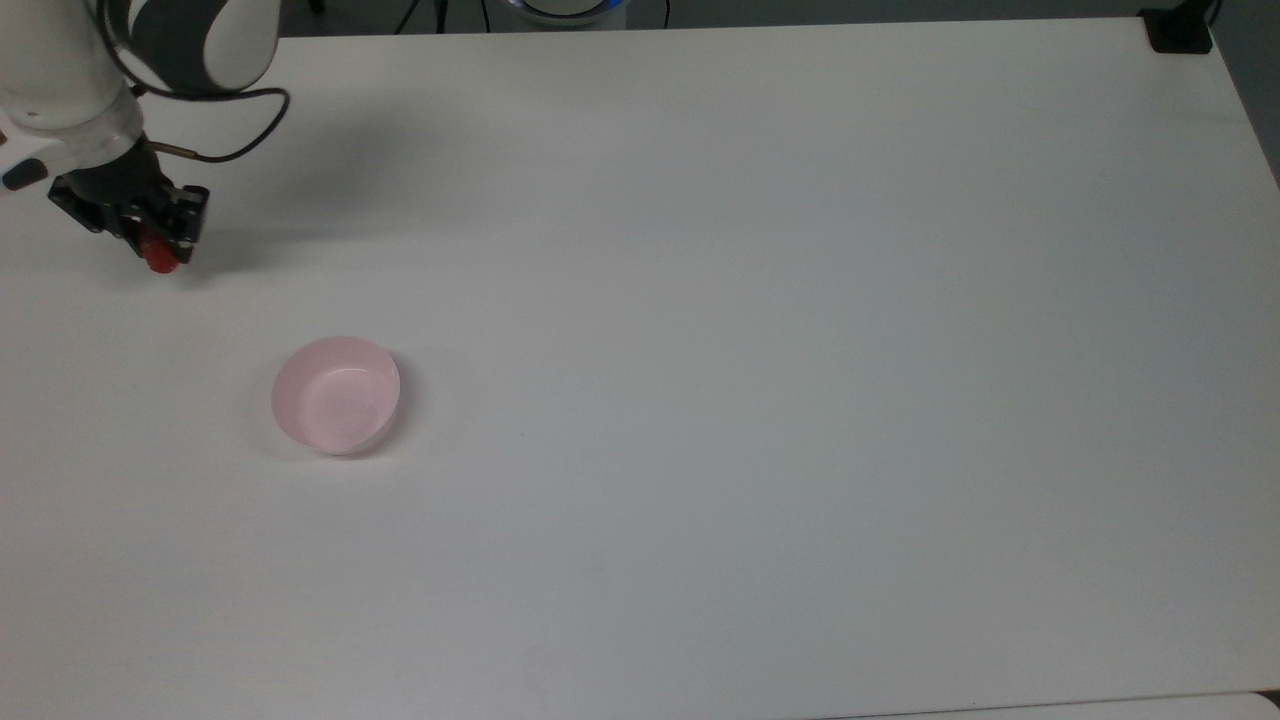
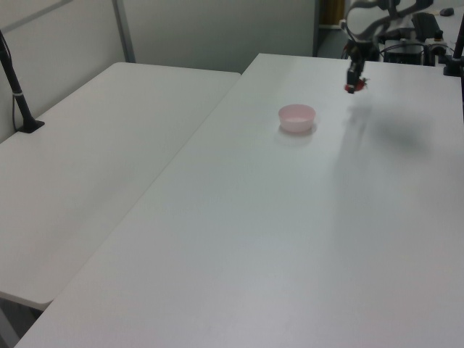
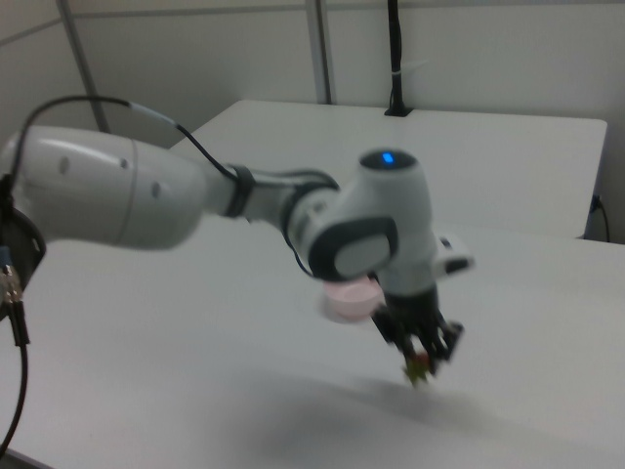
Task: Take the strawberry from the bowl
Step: 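Lift the strawberry out of the bowl and carry it away from the bowl, then open the gripper to release the strawberry on the table and raise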
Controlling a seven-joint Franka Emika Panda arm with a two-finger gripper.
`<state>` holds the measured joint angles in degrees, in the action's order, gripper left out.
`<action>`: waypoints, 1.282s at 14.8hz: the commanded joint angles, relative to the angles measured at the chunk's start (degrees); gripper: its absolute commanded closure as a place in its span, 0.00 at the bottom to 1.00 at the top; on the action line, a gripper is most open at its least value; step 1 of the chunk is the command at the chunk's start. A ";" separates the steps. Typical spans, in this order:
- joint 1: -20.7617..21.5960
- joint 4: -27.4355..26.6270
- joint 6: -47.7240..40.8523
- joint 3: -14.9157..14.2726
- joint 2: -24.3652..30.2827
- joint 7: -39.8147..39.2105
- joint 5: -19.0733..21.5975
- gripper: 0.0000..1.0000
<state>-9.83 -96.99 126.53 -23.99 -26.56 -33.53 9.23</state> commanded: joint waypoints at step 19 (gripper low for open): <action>8.86 1.63 -28.16 13.87 25.32 27.46 -12.57 0.00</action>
<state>-0.53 -93.19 103.01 -16.26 -7.56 -10.37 -1.76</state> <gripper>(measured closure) 0.000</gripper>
